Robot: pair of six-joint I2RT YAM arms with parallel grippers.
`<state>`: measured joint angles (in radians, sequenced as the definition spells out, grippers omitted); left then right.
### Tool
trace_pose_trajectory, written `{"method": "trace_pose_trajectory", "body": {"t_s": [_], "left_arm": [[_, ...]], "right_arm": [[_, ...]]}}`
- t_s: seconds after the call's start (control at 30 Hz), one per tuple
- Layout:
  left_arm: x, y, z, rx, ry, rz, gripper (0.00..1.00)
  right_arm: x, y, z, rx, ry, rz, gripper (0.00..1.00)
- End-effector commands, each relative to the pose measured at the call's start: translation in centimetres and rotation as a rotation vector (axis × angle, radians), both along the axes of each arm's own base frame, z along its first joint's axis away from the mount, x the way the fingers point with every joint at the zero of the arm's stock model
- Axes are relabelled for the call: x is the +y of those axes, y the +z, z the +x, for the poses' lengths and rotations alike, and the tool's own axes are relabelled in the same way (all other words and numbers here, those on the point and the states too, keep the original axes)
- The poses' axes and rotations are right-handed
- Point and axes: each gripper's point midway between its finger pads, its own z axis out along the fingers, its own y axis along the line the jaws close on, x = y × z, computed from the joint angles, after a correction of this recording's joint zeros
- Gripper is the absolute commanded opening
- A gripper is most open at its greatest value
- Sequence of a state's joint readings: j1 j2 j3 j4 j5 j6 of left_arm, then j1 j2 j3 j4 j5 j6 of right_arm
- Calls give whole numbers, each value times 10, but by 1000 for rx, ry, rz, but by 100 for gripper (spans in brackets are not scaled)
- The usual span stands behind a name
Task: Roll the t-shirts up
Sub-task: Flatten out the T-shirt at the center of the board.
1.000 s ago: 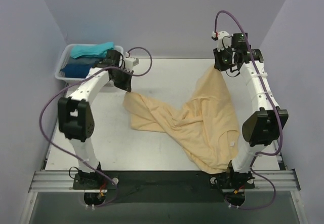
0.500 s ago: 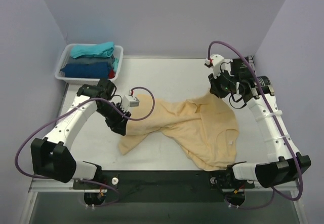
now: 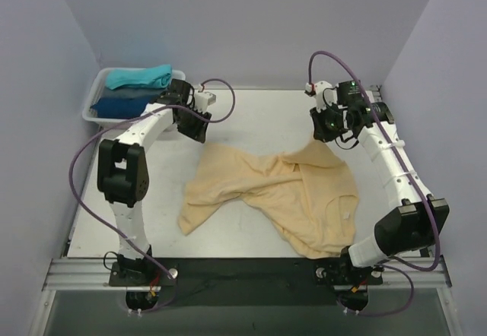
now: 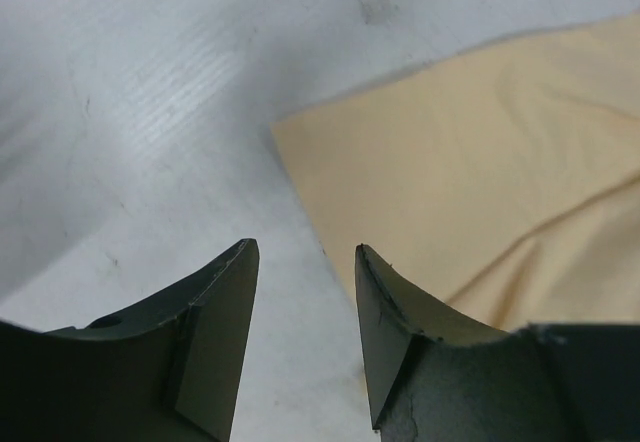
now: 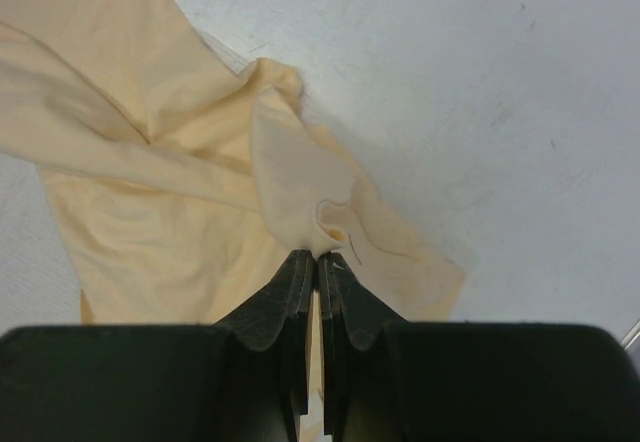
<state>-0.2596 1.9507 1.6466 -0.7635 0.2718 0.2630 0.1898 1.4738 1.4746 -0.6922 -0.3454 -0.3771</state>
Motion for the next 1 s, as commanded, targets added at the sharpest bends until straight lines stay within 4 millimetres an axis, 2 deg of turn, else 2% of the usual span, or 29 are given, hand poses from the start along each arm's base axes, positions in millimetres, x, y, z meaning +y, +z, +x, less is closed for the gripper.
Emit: {"method": "trace_pose_trajectory", "body": {"t_s": [0.0, 0.03, 0.2, 0.33, 0.53, 0.7, 0.97], "left_arm": [[-15, -11, 46, 12, 112, -77, 54], [-15, -26, 49, 42, 126, -71, 54], [-18, -40, 65, 36, 129, -64, 53], [-18, -59, 67, 66, 133, -56, 52], [-21, -74, 69, 93, 121, -58, 48], [-23, -81, 57, 139, 108, -73, 46], [-22, -75, 47, 168, 114, -93, 44]], "right_arm": [[-24, 18, 31, -58, -186, 39, 0], [-31, 22, 35, -66, -217, 42, 0], [-40, 25, 46, -71, -262, 47, 0], [-40, 22, 46, -61, -264, 43, 0], [-42, 17, 47, -49, -269, 30, 0], [-46, 15, 52, -50, -276, 13, 0], [-47, 10, 63, -43, -282, 10, 0]]}}
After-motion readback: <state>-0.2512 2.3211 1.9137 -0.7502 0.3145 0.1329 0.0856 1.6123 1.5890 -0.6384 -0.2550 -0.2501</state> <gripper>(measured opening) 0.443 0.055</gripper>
